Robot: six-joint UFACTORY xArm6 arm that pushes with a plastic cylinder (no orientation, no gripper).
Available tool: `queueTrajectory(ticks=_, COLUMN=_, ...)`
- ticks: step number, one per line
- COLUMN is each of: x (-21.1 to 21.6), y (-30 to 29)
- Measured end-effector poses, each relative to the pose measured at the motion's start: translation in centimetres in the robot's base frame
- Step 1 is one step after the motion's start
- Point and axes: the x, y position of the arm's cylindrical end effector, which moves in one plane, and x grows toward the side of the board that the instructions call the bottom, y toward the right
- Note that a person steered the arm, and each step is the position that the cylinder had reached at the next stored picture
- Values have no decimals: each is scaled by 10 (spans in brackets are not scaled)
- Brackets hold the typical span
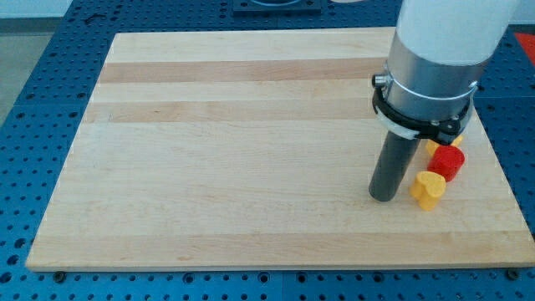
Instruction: Point at the blue triangle
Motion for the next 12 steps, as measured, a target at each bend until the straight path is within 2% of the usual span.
queueTrajectory(ticks=3, x=0, y=29)
queueTrajectory(ticks=5, x=53, y=18)
queueTrajectory(ticks=7, x=54, y=29)
queueTrajectory(ticks=9, x=83, y=29)
queueTrajectory(ticks=12, x=83, y=31)
